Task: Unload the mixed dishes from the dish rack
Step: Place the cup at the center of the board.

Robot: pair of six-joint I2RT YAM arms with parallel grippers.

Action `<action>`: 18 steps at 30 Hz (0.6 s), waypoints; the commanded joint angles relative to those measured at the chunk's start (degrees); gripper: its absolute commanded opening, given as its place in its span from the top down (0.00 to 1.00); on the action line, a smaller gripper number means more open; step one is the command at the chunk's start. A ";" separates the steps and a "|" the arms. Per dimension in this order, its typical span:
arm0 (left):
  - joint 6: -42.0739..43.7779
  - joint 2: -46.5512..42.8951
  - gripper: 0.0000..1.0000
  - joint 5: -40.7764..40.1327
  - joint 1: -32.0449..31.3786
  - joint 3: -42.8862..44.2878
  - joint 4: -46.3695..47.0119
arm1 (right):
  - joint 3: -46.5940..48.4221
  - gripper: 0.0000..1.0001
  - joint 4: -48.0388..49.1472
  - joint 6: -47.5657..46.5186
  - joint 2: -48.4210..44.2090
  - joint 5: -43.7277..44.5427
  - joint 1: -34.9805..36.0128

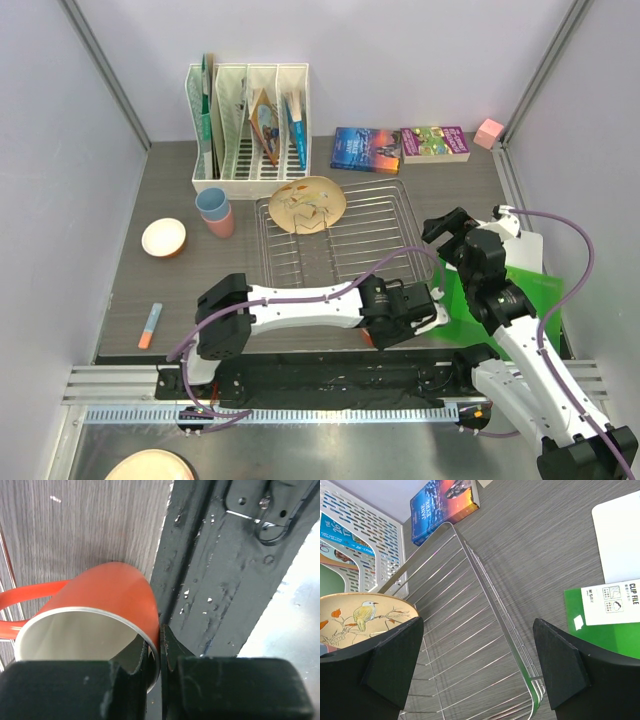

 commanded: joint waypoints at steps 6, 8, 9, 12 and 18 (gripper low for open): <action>-0.86 -1.76 0.75 -7.10 0.58 -0.91 -0.03 | 1.75 0.04 1.05 -1.28 -0.66 1.78 -0.06; -1.30 -2.29 0.66 -7.45 0.58 -1.44 0.23 | 1.84 0.04 1.05 -1.28 -0.66 1.87 -0.15; -1.39 -2.90 0.63 -7.63 0.58 -1.61 0.23 | 1.84 0.04 1.05 -1.28 -0.57 1.87 -0.15; -1.83 -3.87 0.55 -8.24 0.50 -1.18 -0.21 | 2.10 0.04 1.05 -1.37 -0.48 1.87 -0.06; -1.92 -8.17 0.47 -11.23 0.58 1.37 -2.14 | 2.63 0.04 1.05 -1.46 -0.31 1.87 -0.06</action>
